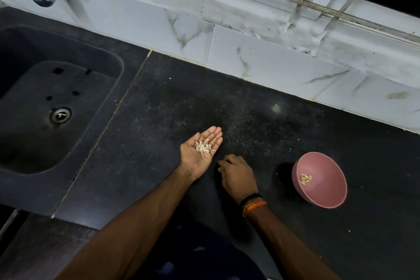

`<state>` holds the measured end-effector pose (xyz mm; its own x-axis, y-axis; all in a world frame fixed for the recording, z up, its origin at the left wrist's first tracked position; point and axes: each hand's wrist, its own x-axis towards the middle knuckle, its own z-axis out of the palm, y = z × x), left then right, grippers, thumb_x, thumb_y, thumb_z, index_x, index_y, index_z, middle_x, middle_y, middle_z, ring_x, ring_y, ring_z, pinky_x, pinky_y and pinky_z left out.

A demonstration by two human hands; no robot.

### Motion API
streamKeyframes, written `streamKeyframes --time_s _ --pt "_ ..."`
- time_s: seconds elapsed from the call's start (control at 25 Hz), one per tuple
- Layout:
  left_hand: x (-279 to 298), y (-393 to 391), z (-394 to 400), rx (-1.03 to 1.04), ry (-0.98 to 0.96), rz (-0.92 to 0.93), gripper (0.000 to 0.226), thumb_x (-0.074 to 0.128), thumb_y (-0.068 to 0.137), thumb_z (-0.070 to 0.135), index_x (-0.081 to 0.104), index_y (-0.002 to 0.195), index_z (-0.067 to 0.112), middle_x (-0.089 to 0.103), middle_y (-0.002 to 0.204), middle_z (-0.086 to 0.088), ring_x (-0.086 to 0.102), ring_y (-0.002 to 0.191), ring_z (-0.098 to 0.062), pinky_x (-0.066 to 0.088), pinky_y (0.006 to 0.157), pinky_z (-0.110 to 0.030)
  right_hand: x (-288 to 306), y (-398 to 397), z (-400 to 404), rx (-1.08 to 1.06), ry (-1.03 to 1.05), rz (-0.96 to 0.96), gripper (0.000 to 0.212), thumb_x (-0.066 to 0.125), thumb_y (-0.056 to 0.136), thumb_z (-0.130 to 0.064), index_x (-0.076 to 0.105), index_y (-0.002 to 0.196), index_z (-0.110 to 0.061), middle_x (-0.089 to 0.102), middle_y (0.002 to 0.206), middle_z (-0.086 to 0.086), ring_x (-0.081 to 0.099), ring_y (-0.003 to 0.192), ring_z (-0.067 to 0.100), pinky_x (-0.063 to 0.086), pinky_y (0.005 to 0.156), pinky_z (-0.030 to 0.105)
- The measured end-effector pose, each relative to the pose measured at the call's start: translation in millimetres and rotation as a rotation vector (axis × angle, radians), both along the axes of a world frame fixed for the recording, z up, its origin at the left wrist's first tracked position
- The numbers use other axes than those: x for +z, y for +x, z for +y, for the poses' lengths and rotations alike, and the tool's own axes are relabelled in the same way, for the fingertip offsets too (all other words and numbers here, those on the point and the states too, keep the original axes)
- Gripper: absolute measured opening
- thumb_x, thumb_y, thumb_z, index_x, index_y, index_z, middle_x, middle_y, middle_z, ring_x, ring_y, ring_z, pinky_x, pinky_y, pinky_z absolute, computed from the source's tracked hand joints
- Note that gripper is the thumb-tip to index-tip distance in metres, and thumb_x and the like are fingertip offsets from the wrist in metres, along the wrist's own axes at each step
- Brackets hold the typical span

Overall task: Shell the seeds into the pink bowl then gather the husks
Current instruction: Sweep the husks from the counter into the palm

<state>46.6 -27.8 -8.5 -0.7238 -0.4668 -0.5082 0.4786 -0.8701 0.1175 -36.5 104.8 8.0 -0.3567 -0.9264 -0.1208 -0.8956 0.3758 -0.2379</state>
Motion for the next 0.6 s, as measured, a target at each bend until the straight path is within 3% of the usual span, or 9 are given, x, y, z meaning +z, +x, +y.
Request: streamKeyframes --time_s 0.12,0.24,0.4,0.48,0.6 --pt "0 1 -1 0.002 0.004 0.002 0.048 0.033 0.104 0.025 0.057 0.131 -0.008 0.058 0.137 -0.026 0.052 0.134 -0.035 0.034 0.119 -0.044 -1 -8 -4 0.03 0.021 0.019 0.023 0.058 0.095 -0.009 0.076 0.108 -0.012 0.067 0.108 0.005 0.063 0.094 0.026 0.056 0.075 0.038" --pt "0 0 0 -0.004 -0.001 -0.012 0.049 0.033 0.104 0.025 0.057 0.131 -0.008 0.059 0.137 -0.026 0.052 0.134 -0.035 0.034 0.119 -0.044 3 -17 -9 0.087 0.071 0.018 0.025 0.054 0.097 -0.013 0.074 0.11 -0.01 0.066 0.11 0.008 0.064 0.099 0.027 0.055 0.083 0.04" --pt "0 0 1 -0.017 -0.002 -0.026 0.05 0.032 0.105 0.027 0.058 0.13 -0.007 0.06 0.136 -0.025 0.053 0.133 -0.035 0.033 0.119 -0.045 5 -7 -6 0.099 0.086 -0.002 0.022 0.054 0.097 -0.018 0.074 0.104 -0.011 0.067 0.106 0.006 0.065 0.097 0.025 0.052 0.082 0.037" --pt "1 1 0 -0.023 0.007 -0.024 0.049 0.033 0.104 0.027 0.059 0.13 -0.007 0.059 0.136 -0.025 0.053 0.133 -0.035 0.033 0.119 -0.045 3 0 -2 -0.131 0.025 -0.232 0.015 0.065 0.091 -0.018 0.079 0.097 -0.017 0.074 0.098 -0.002 0.069 0.091 0.017 0.055 0.083 0.031" --pt "2 2 1 -0.017 0.022 -0.006 0.049 0.033 0.104 0.026 0.059 0.128 -0.008 0.059 0.136 -0.026 0.052 0.133 -0.036 0.032 0.119 -0.045 12 -3 -9 -0.841 -0.285 -1.083 0.013 0.072 0.084 0.002 0.08 0.084 -0.009 0.078 0.083 0.005 0.073 0.083 0.019 0.061 0.079 0.028"
